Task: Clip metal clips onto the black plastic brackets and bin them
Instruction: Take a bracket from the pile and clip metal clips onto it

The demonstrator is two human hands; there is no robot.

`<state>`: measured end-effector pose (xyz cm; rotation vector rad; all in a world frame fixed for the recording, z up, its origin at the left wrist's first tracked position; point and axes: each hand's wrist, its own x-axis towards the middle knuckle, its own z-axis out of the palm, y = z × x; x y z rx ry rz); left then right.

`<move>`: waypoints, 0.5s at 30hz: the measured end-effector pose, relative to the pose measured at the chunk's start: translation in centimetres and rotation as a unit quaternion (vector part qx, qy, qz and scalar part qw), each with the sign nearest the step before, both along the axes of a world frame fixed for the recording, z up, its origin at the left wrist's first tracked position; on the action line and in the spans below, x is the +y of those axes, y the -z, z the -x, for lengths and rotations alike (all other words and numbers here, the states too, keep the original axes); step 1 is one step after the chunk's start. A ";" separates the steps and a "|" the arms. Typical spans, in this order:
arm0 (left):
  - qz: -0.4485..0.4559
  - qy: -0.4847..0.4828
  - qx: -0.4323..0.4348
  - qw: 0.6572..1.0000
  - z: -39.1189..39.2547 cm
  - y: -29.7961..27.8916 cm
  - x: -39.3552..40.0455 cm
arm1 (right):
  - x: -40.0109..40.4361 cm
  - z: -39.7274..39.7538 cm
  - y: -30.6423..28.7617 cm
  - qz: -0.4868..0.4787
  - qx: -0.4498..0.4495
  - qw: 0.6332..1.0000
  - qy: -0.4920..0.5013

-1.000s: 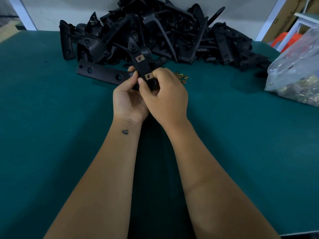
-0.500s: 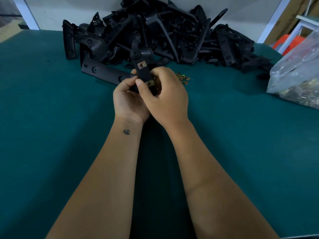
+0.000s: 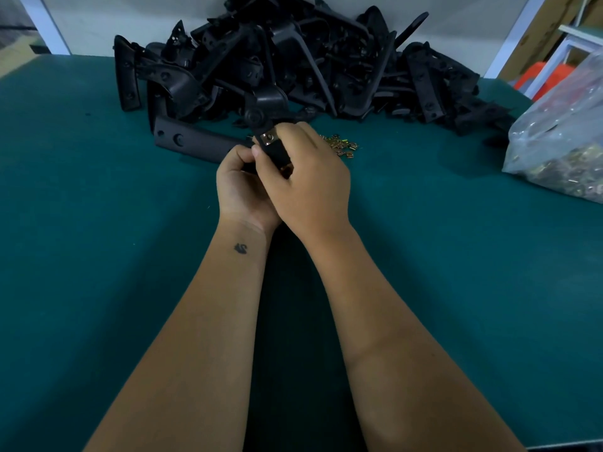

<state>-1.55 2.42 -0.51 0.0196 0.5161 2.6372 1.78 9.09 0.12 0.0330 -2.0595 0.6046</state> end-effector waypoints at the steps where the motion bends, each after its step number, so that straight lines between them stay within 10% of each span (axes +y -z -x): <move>1: -0.012 -0.011 0.001 1.000 0.0 0.0 -0.1 | -0.1 0.0 0.0 -0.002 -0.010 1.000 -0.009; 15: -0.141 -0.042 -0.040 0.988 -0.1 -0.3 -0.2 | 0.0 0.2 0.4 0.015 0.037 0.999 0.014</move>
